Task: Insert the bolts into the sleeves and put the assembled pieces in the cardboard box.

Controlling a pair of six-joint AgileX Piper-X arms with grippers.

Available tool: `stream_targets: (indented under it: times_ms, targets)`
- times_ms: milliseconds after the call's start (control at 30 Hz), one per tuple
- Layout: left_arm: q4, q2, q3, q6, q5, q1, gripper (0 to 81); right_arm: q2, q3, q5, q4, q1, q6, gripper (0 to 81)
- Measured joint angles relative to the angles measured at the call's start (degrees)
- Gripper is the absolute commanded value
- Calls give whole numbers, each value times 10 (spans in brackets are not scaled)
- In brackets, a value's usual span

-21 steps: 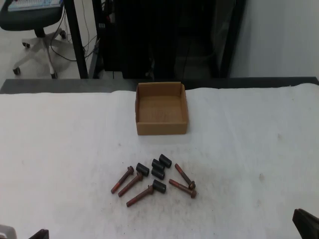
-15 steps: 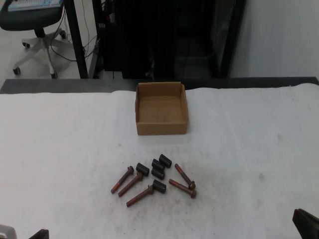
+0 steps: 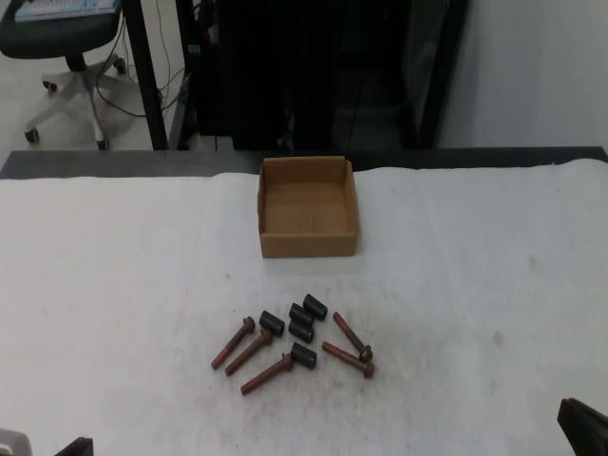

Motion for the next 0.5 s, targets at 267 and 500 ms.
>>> stream_targets:
  times_ms: [267,500]
  targets:
    - [-46,0,0,0,19,0,3,0,0,0,0,0,0,8]
    - [-139,0,0,0,165,0,3,0,0,0,-73,0,66,8]
